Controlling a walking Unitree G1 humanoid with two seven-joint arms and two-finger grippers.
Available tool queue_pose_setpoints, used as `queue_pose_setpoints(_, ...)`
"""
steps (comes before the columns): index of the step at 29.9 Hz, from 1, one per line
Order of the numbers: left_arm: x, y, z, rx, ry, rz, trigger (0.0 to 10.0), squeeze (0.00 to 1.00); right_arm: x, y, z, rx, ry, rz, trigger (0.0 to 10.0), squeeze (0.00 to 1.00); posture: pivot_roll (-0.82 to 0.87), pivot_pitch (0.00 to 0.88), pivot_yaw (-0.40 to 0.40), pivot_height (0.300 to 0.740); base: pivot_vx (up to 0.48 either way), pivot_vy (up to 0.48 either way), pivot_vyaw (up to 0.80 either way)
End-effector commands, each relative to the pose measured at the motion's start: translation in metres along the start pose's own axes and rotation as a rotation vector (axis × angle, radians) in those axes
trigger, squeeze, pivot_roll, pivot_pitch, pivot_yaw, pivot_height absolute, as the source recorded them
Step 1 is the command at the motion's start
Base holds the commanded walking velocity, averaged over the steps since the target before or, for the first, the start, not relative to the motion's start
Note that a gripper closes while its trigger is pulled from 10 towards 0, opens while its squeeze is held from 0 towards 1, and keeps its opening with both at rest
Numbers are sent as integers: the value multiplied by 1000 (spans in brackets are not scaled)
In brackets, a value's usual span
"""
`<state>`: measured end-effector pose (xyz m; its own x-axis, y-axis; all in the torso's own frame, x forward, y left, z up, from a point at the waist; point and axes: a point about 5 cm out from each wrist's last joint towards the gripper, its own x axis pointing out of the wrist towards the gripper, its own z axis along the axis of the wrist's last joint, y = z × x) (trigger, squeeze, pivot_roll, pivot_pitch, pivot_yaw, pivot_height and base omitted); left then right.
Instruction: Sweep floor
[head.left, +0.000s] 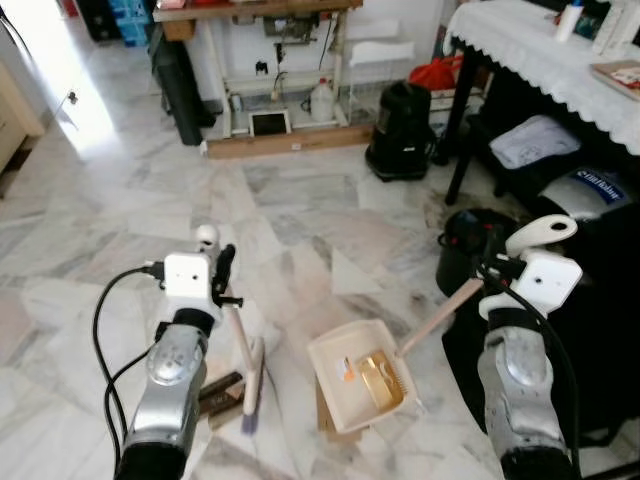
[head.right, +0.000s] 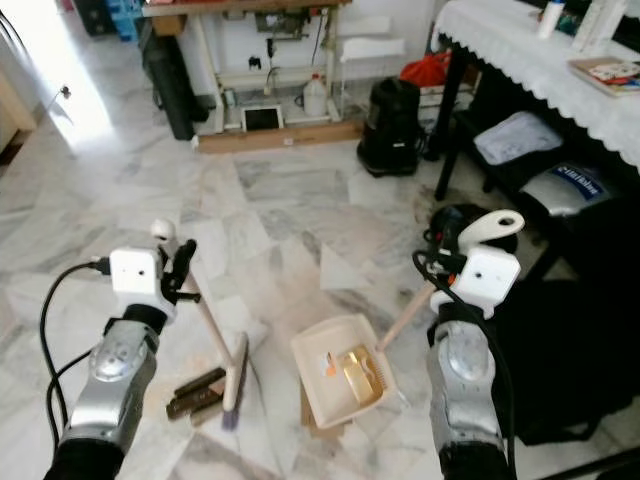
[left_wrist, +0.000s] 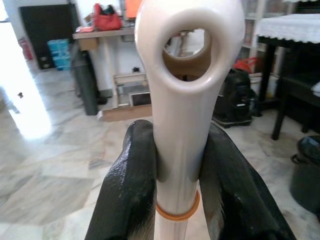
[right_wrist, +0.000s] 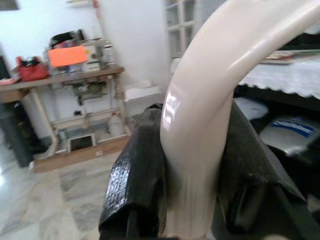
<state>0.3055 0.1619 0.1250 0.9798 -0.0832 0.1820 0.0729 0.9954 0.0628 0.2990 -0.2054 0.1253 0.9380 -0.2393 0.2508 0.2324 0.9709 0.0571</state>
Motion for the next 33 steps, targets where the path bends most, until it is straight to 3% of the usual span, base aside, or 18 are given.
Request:
queue_pose_setpoints(1,2,2,10,9,-50,4,10000,0,4,6,16,15,-67,17,10000,0,-30,0,34,740,0,0,800)
queue_pose_setpoints(22,7,-2,14,3,-60,0,10000,0,7,9,21,35,-56,14,10000,0,-27,0,35,740,0,0,800)
queue_pose_setpoints(33,8,5,16,16,-59,25,10000,0,9,11,20,40,-49,18,10000,0,-9,0,24,740,0,0,800)
